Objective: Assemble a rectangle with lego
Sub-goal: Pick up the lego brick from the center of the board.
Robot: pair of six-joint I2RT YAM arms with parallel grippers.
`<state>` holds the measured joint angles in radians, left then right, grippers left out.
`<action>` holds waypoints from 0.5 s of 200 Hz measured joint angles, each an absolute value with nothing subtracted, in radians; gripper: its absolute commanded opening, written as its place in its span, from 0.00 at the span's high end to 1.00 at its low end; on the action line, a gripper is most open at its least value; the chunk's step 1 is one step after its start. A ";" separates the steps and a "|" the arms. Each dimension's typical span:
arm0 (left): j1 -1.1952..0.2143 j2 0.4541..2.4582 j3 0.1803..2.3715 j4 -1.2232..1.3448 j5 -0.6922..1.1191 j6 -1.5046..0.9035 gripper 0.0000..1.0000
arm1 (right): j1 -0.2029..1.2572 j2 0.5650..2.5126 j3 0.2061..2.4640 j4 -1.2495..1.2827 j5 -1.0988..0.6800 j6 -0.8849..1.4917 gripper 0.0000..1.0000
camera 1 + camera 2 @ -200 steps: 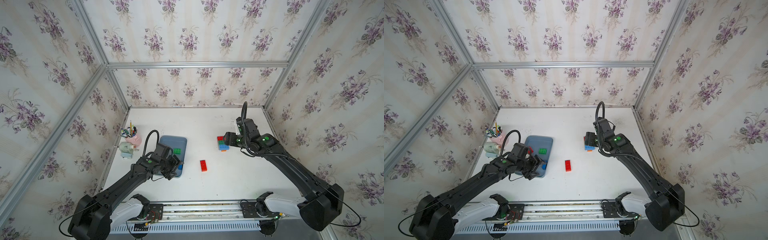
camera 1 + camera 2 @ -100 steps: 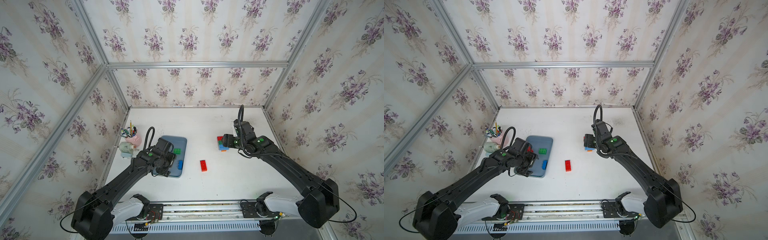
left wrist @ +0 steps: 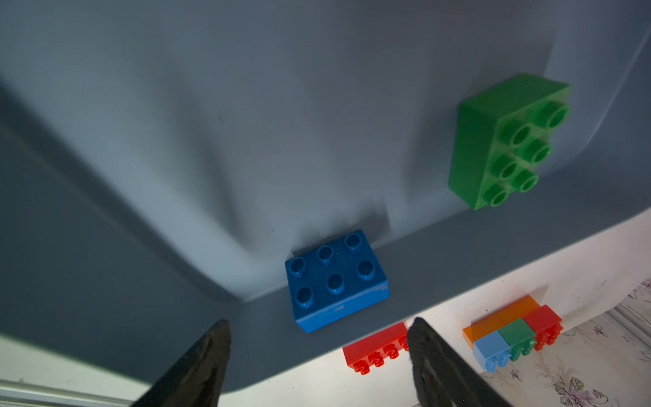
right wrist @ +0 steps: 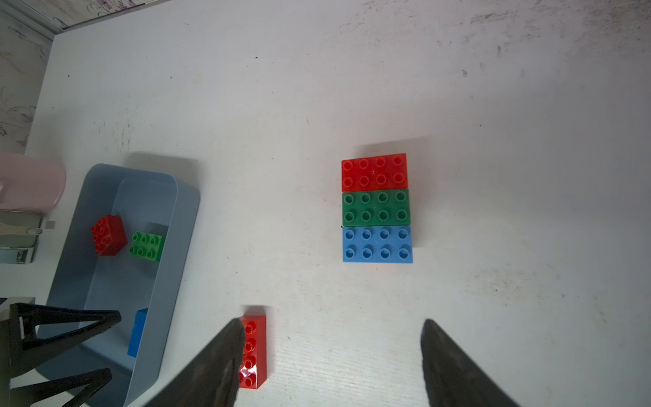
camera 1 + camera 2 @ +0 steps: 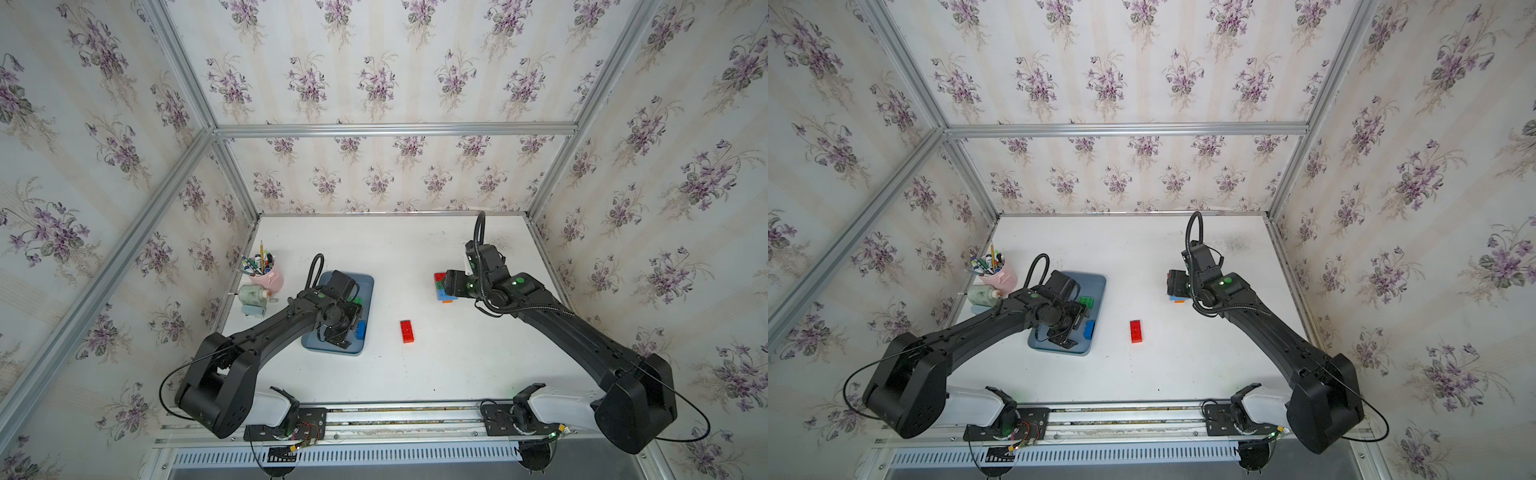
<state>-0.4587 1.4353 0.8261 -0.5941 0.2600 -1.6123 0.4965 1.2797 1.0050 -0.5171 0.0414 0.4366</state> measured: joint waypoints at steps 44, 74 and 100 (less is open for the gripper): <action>-0.459 1.502 0.832 -0.555 0.276 -1.612 0.20 | 0.496 1.285 0.996 -0.517 0.044 0.435 0.21; -0.459 1.539 0.832 -0.517 0.294 -1.608 0.24 | 0.496 1.292 0.996 -0.517 0.044 0.434 0.21; -0.459 1.571 0.832 -0.494 0.314 -1.604 0.30 | 0.496 1.292 0.992 -0.517 0.044 0.434 0.21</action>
